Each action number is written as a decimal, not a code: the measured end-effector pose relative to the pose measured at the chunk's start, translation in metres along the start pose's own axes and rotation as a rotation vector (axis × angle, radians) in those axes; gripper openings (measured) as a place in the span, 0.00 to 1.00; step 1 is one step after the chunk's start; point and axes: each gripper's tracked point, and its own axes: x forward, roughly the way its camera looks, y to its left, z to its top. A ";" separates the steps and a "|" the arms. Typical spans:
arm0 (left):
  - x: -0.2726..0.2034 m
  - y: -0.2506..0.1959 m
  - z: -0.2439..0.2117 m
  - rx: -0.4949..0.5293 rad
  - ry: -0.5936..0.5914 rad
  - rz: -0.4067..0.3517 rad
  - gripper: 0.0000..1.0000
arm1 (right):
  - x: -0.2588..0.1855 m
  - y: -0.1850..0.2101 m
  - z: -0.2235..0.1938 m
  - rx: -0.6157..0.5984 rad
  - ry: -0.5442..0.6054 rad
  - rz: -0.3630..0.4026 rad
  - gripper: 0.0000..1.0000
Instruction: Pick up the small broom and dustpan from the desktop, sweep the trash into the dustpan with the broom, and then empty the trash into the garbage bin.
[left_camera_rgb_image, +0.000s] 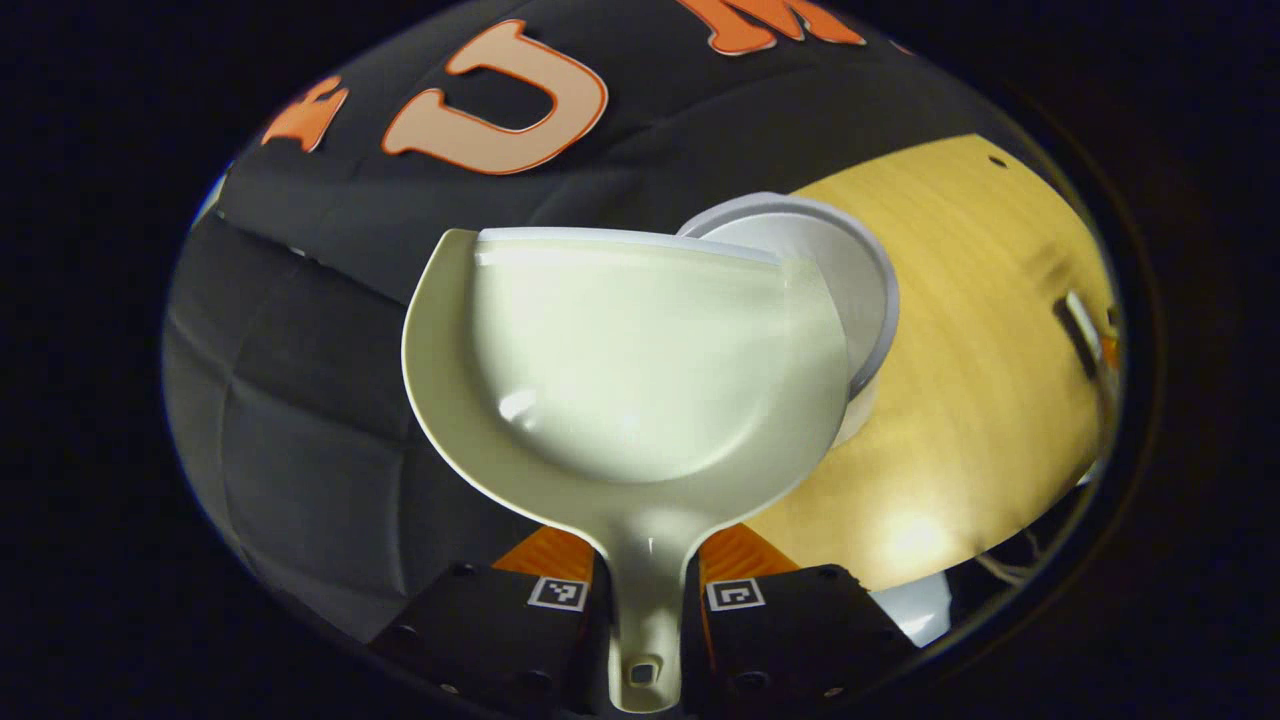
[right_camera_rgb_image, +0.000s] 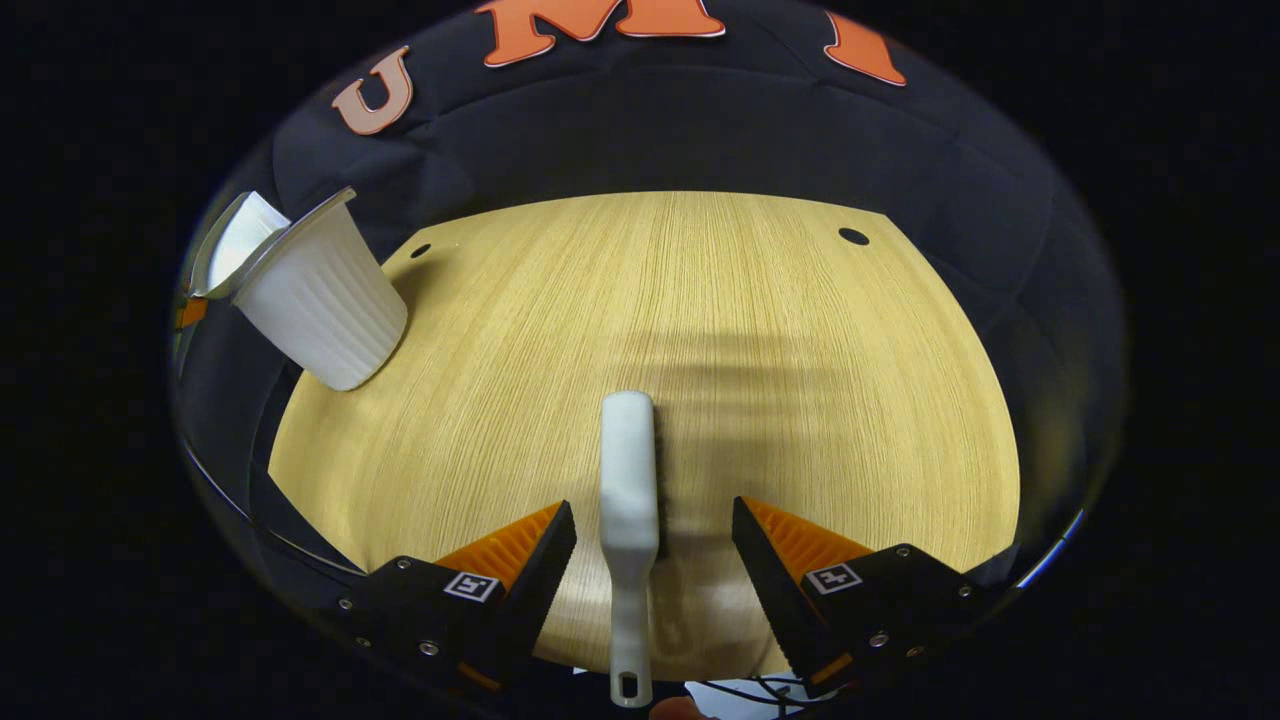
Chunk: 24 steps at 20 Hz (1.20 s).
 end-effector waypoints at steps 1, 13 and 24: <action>-0.002 -0.016 0.003 -0.062 -0.023 -0.052 0.29 | -0.002 0.000 0.002 -0.004 -0.010 -0.001 0.95; -0.044 -0.261 0.048 -0.171 -0.185 -0.553 0.28 | -0.015 -0.003 -0.003 -0.021 -0.027 -0.002 0.95; 0.010 -0.339 -0.021 -0.293 0.164 -0.637 0.30 | -0.012 -0.015 -0.013 0.018 -0.012 -0.043 0.95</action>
